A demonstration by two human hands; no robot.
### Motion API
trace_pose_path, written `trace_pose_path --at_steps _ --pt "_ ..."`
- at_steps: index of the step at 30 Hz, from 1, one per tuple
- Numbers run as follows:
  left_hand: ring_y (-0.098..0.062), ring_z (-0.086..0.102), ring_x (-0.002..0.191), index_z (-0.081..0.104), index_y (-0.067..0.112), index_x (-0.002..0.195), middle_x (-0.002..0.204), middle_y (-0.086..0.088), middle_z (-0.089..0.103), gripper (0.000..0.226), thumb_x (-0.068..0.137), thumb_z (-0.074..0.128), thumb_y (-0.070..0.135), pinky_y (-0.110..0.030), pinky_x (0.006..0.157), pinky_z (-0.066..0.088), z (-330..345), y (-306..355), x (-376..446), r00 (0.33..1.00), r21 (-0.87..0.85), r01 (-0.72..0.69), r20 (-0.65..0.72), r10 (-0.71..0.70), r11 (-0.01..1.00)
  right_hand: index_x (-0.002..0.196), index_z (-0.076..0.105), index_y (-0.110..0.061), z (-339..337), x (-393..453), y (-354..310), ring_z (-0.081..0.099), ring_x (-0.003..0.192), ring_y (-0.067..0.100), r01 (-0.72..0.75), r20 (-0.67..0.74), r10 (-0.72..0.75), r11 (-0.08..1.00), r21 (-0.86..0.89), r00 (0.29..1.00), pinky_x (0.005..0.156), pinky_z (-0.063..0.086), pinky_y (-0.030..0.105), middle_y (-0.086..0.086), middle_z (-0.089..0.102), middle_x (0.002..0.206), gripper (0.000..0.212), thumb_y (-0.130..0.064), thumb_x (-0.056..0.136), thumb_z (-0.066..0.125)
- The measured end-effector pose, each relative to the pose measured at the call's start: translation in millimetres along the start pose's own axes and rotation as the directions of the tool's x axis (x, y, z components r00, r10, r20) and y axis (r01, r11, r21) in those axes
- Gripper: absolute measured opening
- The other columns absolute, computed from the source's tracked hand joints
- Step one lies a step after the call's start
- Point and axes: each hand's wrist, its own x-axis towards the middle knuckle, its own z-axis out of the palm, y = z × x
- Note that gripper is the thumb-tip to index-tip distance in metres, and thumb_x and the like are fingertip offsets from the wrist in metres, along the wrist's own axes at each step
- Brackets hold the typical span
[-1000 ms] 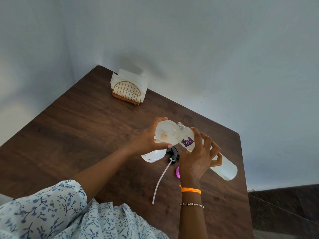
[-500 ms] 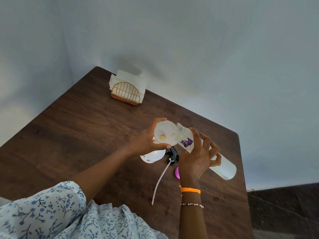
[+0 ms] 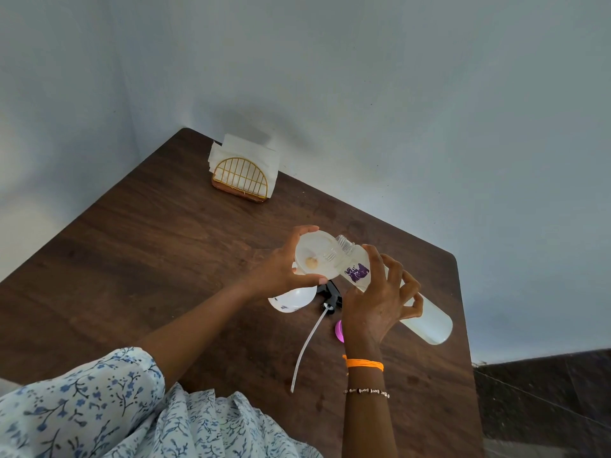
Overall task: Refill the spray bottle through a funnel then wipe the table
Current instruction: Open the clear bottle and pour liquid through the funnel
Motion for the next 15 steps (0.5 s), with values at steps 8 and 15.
trace_pose_path --at_steps 8,15 --pt "-0.006 0.036 0.116 0.015 0.034 0.135 0.143 0.004 0.031 0.085 0.075 0.075 0.027 -0.017 0.088 0.037 -0.1 -1.8 -0.1 1.0 -0.004 0.001 0.004 -0.001 1.0 0.114 0.06 -0.029 -0.5 -0.4 0.9 0.033 0.117 0.027 0.007 -0.005 -0.007 1.0 0.011 1.0 0.097 0.022 0.056 0.004 0.058 0.118 0.068 0.001 0.057 0.082" --pt "-0.003 0.034 0.114 0.015 0.035 0.134 0.144 0.004 0.03 0.085 0.075 0.075 0.028 -0.018 0.089 0.036 -0.4 -1.3 0.2 1.0 0.02 0.002 0.004 -0.002 1.0 0.115 0.06 -0.03 -0.6 -0.5 0.3 0.035 0.119 0.029 -0.005 0.004 0.005 1.0 0.016 1.0 0.098 0.02 0.056 0.004 0.058 0.122 0.067 -0.001 0.058 0.082"
